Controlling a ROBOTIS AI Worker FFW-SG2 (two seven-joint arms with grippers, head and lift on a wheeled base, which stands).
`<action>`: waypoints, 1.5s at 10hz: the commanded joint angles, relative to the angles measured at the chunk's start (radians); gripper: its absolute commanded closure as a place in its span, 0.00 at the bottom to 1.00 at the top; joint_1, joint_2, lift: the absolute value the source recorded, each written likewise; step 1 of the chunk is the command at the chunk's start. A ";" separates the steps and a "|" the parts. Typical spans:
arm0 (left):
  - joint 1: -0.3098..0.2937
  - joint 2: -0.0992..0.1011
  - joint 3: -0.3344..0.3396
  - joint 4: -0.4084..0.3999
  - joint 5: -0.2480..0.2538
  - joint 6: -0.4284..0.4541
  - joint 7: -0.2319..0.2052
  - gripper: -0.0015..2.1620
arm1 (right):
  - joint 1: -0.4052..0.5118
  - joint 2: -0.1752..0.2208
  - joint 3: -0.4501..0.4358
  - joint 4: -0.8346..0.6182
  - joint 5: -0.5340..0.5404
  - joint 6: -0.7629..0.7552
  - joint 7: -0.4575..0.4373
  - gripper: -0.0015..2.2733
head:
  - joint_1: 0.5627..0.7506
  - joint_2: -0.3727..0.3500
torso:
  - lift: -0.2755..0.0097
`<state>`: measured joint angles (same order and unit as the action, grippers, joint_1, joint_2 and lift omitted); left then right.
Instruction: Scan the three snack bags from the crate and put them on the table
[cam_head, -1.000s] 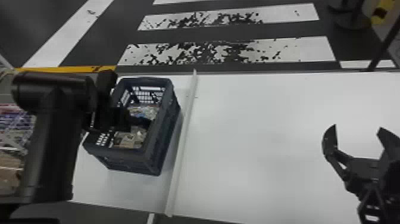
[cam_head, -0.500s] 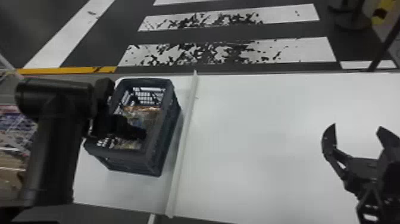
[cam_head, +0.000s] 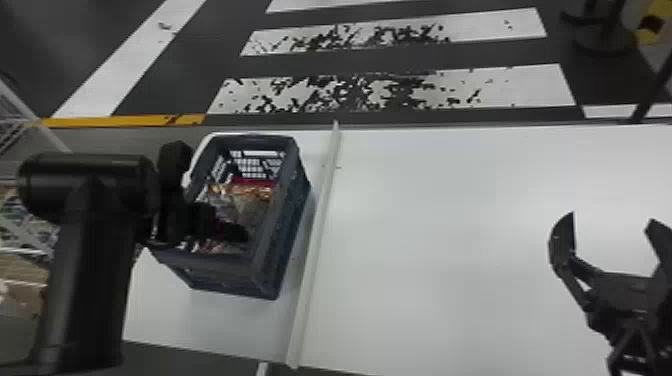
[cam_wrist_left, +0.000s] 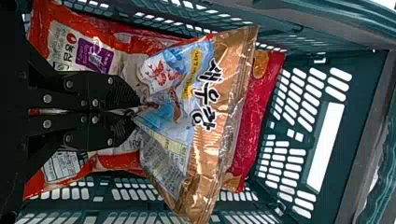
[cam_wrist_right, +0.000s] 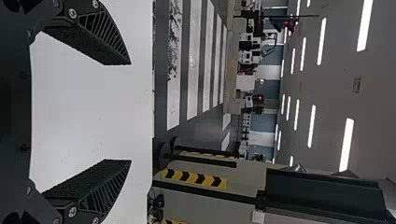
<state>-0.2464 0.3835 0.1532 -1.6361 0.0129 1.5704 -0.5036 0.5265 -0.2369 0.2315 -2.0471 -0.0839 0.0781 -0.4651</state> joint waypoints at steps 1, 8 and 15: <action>0.012 -0.005 -0.001 -0.054 -0.001 0.001 0.004 0.96 | 0.007 0.001 0.000 -0.010 0.004 -0.002 -0.003 0.06 | 0.70 0.82 | 0.64; 0.122 -0.015 0.069 -0.315 0.025 0.001 0.053 0.96 | 0.020 0.001 -0.003 -0.016 -0.002 -0.039 -0.014 0.06 | 0.70 0.81 | 0.64; 0.162 -0.015 0.083 -0.404 0.048 0.001 0.092 0.96 | 0.026 0.004 -0.011 -0.016 -0.007 -0.054 -0.017 0.06 | 0.70 0.81 | 0.64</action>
<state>-0.0851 0.3683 0.2364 -2.0327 0.0567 1.5701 -0.4114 0.5510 -0.2324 0.2230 -2.0632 -0.0892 0.0256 -0.4816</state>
